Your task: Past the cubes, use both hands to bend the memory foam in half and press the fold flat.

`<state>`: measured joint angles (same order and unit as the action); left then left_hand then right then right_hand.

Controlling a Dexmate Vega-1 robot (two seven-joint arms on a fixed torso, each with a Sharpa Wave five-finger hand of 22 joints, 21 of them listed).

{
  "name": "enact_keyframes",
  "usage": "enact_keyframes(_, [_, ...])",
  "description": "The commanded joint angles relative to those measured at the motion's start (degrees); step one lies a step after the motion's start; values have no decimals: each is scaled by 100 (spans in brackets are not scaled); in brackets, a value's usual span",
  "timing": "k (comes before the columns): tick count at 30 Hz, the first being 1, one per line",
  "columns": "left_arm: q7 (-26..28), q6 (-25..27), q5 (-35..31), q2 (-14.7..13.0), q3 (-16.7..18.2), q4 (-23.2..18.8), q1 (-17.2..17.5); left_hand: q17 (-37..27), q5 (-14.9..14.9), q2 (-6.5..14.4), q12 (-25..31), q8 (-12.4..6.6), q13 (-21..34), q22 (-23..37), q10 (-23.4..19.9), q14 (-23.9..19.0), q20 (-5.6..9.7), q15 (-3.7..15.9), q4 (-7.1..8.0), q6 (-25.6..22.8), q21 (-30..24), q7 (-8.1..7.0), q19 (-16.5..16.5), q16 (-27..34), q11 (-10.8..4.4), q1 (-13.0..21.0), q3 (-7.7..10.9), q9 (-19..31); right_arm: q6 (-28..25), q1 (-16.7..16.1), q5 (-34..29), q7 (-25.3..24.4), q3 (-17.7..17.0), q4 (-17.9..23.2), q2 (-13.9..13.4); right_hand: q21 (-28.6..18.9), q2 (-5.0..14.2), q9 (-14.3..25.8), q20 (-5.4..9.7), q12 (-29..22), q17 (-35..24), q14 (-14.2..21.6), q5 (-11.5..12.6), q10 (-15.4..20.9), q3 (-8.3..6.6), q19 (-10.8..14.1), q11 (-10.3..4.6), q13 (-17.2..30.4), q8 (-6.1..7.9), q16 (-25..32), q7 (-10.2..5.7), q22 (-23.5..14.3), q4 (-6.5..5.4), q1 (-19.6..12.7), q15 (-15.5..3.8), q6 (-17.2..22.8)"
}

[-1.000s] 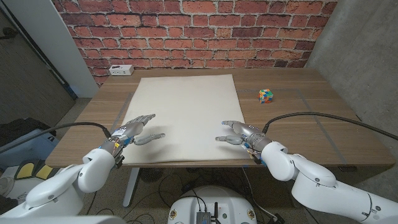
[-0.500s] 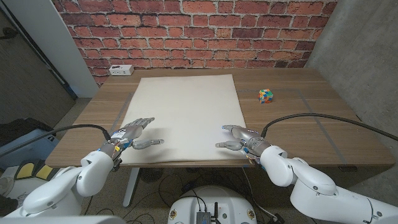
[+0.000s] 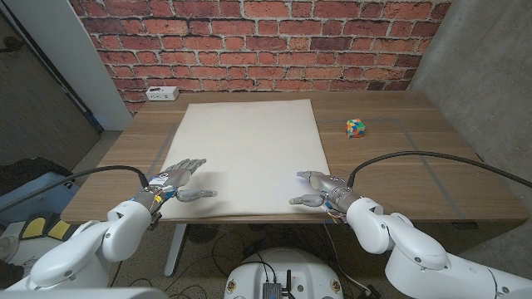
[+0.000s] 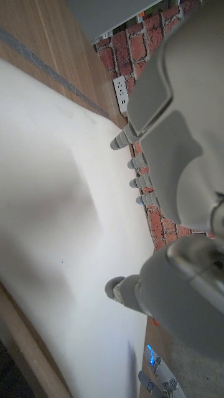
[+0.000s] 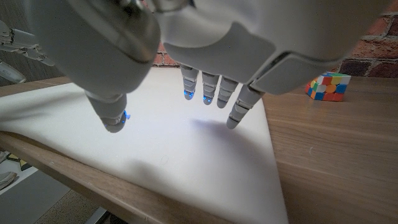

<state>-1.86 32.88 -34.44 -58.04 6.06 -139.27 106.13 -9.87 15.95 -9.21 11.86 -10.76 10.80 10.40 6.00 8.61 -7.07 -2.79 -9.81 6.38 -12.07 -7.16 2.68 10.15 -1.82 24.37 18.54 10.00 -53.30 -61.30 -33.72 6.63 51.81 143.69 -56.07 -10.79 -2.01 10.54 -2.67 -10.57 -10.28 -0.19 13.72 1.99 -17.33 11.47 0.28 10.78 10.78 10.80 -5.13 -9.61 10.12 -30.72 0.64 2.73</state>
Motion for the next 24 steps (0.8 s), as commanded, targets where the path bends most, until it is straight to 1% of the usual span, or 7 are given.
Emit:
enact_keyframes(1, [-181,111,-296,17,-87,-62,-38,-18,53,-5,-11,13,16,-4,65,23,-69,-53,-30,71,3,-11,-8,1,5,127,1,31,-342,129,-871,502,368,-12,63,2,-52,20,-7,9,-12,-72,80,-113,4,4,-46,25,-28,-23,-91,-14,25,-195,-6,-143])
enact_keyframes(2, [-193,106,-300,24,-81,-65,-36,-18,61,-7,-12,12,16,-4,69,25,-71,-52,-31,75,3,-12,-10,2,-1,145,-1,31,-358,136,-959,545,398,-23,74,3,-76,21,-6,17,-13,-97,101,-163,1,-1,-69,26,-37,-26,-130,-14,26,-255,-12,-203])
enact_keyframes(5, [-214,103,-332,40,-80,-67,-39,-18,87,-11,-11,12,16,-5,70,30,-68,-56,-34,92,5,-7,-18,5,7,201,-8,32,-408,156,-1276,699,510,-57,123,3,-127,24,-9,42,-14,-143,146,-305,-5,-9,-125,27,-30,-28,-156,-15,26,-376,-11,-264])
enact_keyframes(10, [-201,13,-347,91,-42,-54,-28,-19,132,-19,-6,6,17,-5,67,38,-74,-64,-36,109,-2,5,-58,9,-8,298,-22,33,-446,150,-1761,1006,607,-142,226,7,-183,26,-9,46,-16,-224,202,-422,-9,-30,-162,28,-28,-41,-227,-16,25,-516,-11,-342])
enact_keyframes(12, [-211,1,-381,96,-34,-53,-24,-18,159,-22,-1,2,18,-6,58,34,-82,-66,-36,113,-9,25,-87,14,-1,350,-30,33,-455,148,-1986,1164,647,-185,272,5,-211,27,-6,44,-17,-259,237,-483,-14,-34,-204,29,-28,-41,-288,-16,24,-605,-16,-393])
enact_keyframes(17, [-231,-84,-370,165,25,-42,-5,-18,202,-25,5,-7,18,-6,47,16,-74,-48,-36,112,-11,31,-113,24,-17,435,-43,34,-418,95,-2413,1533,637,-292,412,9,-242,28,-7,37,-18,-295,292,-552,-27,-53,-248,29,-27,-37,-364,-16,25,-738,-21,-459])
enact_keyframes(24, [-248,-192,-373,261,85,-20,18,-17,256,-31,9,-16,19,-6,41,5,-79,-29,-34,111,-8,36,-133,29,-46,540,-62,34,-194,-48,-2754,1854,473,-499,639,5,-237,30,9,15,-20,-335,368,-589,-69,-58,-256,29,-17,-30,-437,-16,26,-934,-26,-523])
